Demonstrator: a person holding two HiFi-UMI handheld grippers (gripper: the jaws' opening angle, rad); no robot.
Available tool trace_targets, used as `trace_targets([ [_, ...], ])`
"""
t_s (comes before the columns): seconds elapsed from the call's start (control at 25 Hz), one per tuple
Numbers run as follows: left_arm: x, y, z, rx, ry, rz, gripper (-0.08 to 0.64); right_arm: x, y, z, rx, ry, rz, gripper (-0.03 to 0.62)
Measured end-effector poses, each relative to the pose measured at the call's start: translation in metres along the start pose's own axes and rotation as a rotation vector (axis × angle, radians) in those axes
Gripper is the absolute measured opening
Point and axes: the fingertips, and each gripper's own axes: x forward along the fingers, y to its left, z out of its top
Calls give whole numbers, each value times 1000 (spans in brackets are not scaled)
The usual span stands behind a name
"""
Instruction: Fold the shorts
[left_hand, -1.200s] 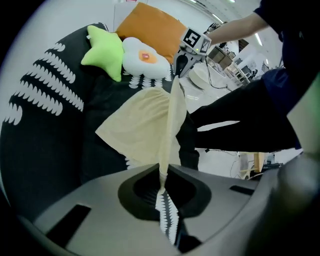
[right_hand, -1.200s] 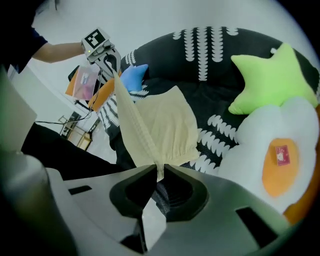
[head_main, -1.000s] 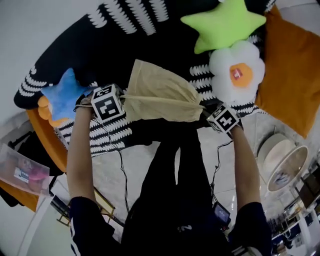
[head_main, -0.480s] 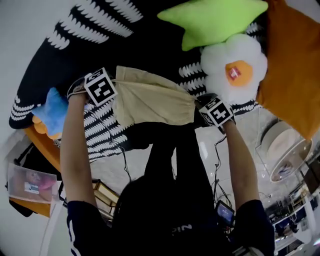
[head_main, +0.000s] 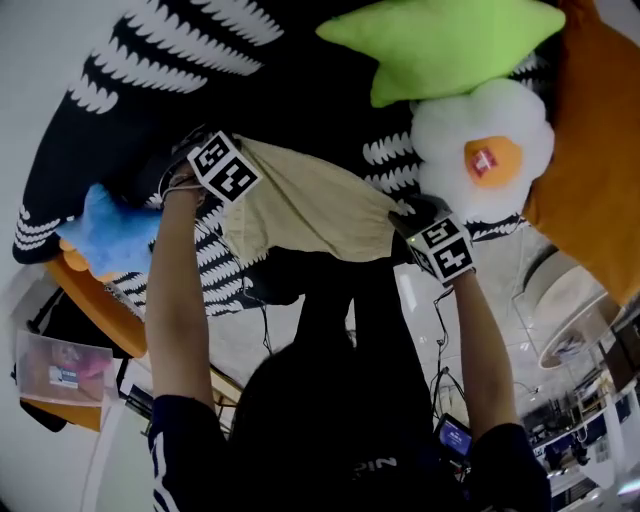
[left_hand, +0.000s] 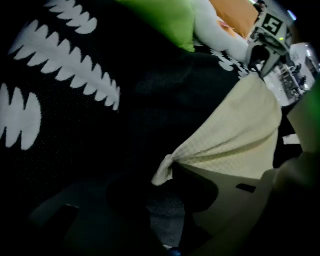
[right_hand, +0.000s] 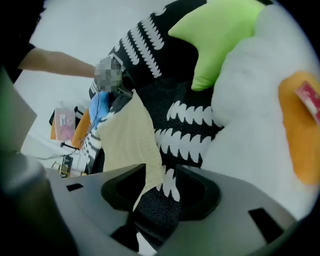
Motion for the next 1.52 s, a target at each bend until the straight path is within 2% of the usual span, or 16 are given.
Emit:
trace_targets([
  [0.04, 4, 7, 0, -56, -9, 39, 162, -3, 0, 3, 38, -40, -9, 219],
  [0.16, 4, 25, 1, -247, -61, 89, 277, -12, -2, 10, 131, -128, -33, 280],
  [0.24, -8, 35, -6, -358, -109, 92, 293, -18, -3, 16, 146, -164, -55, 307],
  [0.36, -25, 43, -34, -471, -147, 100, 304, -27, 1, 28, 131, -202, -82, 307],
  [0.52, -42, 40, -87, -608, -173, 151, 304, -32, 10, 42, 64, -207, -102, 290],
  [0.6, -49, 31, -114, -696, -190, 146, 302, -34, 18, 53, 21, -205, -106, 285],
  [0.72, -58, -2, -140, -865, -276, 42, 288, -33, 30, 71, -52, -195, -106, 273],
  [0.84, -60, -59, -154, -999, -362, -143, 285, -25, 46, 92, -134, -179, -95, 262],
  [0.92, -56, -102, -163, -1082, -392, -254, 276, -17, 57, 110, -207, -168, -84, 249],
  [1.0, -49, -140, -171, -1185, -406, -325, 258, -5, 67, 135, -298, -155, -65, 239],
  [1.12, -39, -175, -175, -1430, -486, -411, 235, 16, 88, 177, -443, -128, -45, 235],
  [1.24, -33, -195, -159, -1726, -612, -518, 212, 36, 108, 221, -618, -81, -18, 221],
  [1.32, -27, -206, -150, -1884, -658, -581, 202, 50, 121, 246, -717, -59, 2, 210],
  [1.44, -20, -208, -149, -2068, -748, -672, 172, 76, 134, 269, -768, -20, 18, 196],
  [1.52, -18, -206, -147, -2160, -814, -704, 113, 95, 136, 280, -767, 25, 37, 183],
])
